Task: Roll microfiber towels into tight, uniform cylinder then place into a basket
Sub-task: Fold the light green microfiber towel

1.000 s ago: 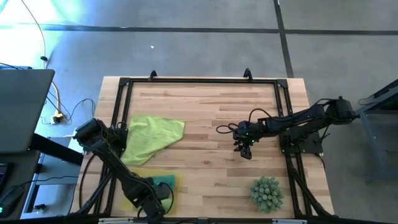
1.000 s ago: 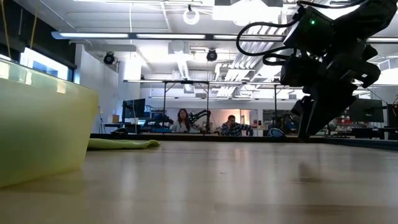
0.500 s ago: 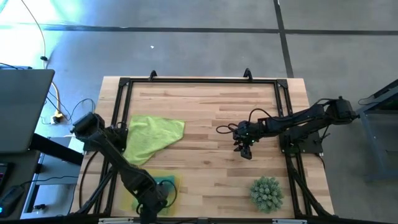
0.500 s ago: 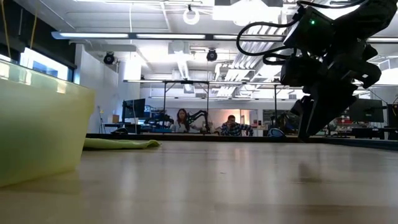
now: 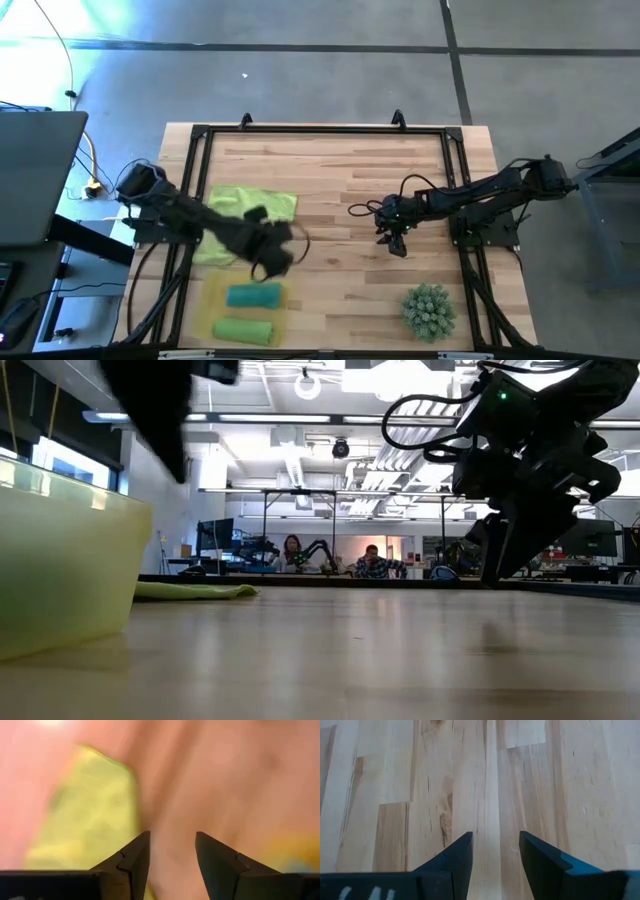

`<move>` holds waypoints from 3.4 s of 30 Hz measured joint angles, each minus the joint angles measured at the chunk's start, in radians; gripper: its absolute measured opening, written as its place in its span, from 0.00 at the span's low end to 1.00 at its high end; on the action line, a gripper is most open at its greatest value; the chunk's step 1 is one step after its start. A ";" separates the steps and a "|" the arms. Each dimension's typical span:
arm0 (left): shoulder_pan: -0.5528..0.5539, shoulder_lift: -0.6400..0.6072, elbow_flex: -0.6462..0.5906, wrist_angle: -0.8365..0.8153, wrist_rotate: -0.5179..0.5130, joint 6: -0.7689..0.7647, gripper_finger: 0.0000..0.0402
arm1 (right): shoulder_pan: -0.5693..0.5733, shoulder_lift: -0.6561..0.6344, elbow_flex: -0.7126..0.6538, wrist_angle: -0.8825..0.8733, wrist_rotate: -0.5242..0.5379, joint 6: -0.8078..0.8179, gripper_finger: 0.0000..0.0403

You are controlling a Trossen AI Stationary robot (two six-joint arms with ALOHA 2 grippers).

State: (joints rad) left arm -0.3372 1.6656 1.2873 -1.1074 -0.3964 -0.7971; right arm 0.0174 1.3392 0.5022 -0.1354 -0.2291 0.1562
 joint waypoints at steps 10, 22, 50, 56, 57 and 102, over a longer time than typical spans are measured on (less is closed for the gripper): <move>0.321 0.092 -0.001 0.007 -0.084 -0.002 0.36 | 0.000 0.000 0.000 0.002 -0.002 0.000 0.37; 0.478 0.303 -0.001 0.012 0.008 -0.055 0.36 | 0.000 0.000 0.000 0.005 -0.002 0.000 0.37; 0.341 0.418 0.058 0.634 0.019 -0.030 0.30 | 0.000 0.000 0.000 0.004 -0.002 0.000 0.37; 0.300 0.420 0.058 0.928 0.114 0.180 0.29 | 0.000 0.000 0.000 0.008 -0.002 0.000 0.37; 0.292 0.420 0.058 0.963 0.116 0.219 0.29 | 0.000 0.000 0.000 0.007 -0.002 0.000 0.37; 0.276 0.339 -0.079 0.744 0.019 -0.101 0.29 | 0.000 0.000 0.000 0.006 -0.002 0.000 0.37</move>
State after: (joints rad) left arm -0.0610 2.0047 1.2081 -0.3629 -0.3776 -0.8986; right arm 0.0174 1.3388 0.5018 -0.1292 -0.2306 0.1558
